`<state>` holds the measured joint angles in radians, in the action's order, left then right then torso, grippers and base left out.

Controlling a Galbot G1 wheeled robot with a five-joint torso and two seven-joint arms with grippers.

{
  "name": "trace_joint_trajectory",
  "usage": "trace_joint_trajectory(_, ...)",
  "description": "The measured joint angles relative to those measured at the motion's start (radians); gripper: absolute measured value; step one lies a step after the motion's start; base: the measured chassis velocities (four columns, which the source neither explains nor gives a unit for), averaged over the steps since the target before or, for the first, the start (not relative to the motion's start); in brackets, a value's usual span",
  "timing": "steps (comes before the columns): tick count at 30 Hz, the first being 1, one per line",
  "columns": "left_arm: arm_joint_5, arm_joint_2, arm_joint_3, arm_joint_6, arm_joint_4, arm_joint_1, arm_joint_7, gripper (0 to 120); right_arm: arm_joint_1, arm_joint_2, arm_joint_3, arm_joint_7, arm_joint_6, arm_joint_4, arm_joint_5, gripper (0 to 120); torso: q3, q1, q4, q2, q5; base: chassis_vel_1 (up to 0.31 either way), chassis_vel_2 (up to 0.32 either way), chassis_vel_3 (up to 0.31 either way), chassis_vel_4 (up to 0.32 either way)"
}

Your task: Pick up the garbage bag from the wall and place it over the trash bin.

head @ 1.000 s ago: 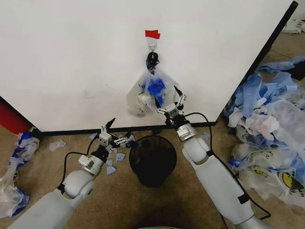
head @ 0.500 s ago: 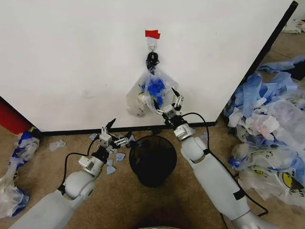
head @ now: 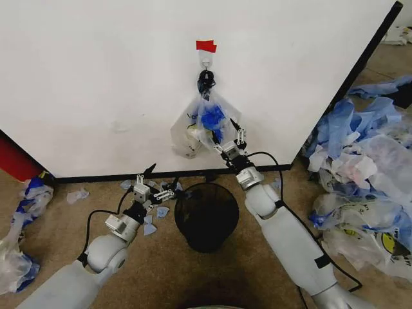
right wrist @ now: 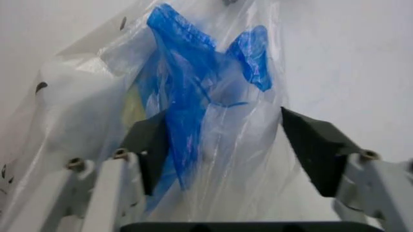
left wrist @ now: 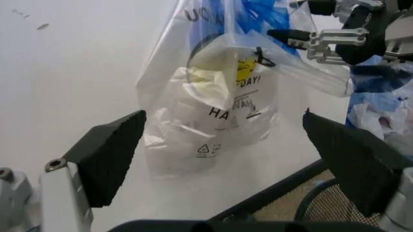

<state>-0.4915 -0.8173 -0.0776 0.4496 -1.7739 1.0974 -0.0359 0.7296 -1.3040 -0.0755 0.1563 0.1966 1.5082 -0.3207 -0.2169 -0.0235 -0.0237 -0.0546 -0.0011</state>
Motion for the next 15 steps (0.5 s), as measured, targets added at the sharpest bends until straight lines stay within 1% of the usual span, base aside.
trace_joint_trajectory(4,0.001,-0.001,0.004,-0.001,0.002,0.001,0.000,94,0.015,0.003,-0.007,-0.002,0.001,0.011,0.002,41,0.000,0.000,0.0000,0.000,0.0000,0.000,0.000,0.000,0.000)
trace_joint_trajectory(5,0.001,-0.001,0.004,-0.001,0.002,0.001,0.000,94,0.015,0.003,-0.007,-0.002,0.001,0.011,0.002,41,0.000,0.000,0.0000,0.000,0.0000,0.000,0.000,0.000,0.000)
trace_joint_trajectory(9,0.004,-0.001,0.004,-0.001,0.003,0.008,0.001,94,0.020,0.004,-0.008,-0.004,0.001,0.018,0.005,26,0.000,0.000,0.0001,0.000,-0.0001,0.000,0.000,0.000,0.000)
trace_joint_trajectory(12,0.006,-0.002,0.004,-0.001,0.003,0.016,0.003,94,0.021,0.004,-0.007,-0.006,0.000,0.020,0.010,12,0.000,0.000,0.0001,0.000,-0.0001,0.000,0.000,0.000,0.000)
trace_joint_trajectory(13,0.006,-0.002,0.004,-0.001,0.003,0.016,0.003,94,0.021,0.004,-0.007,-0.006,0.000,0.020,0.010,12,0.000,0.000,0.0001,0.000,-0.0001,0.000,0.000,0.000,0.000)
trace_joint_trajectory(14,0.007,-0.002,0.004,-0.001,0.003,0.018,0.004,94,0.022,0.004,-0.007,-0.006,0.000,0.021,0.012,10,0.000,0.000,0.0001,0.000,-0.0001,0.000,0.000,0.000,0.000)
trace_joint_trajectory(15,0.008,-0.003,0.003,-0.001,0.004,0.021,0.005,94,0.023,0.004,-0.007,-0.007,0.000,0.024,0.015,4,0.000,0.000,0.0001,0.000,-0.0001,0.000,0.000,0.000,0.000)
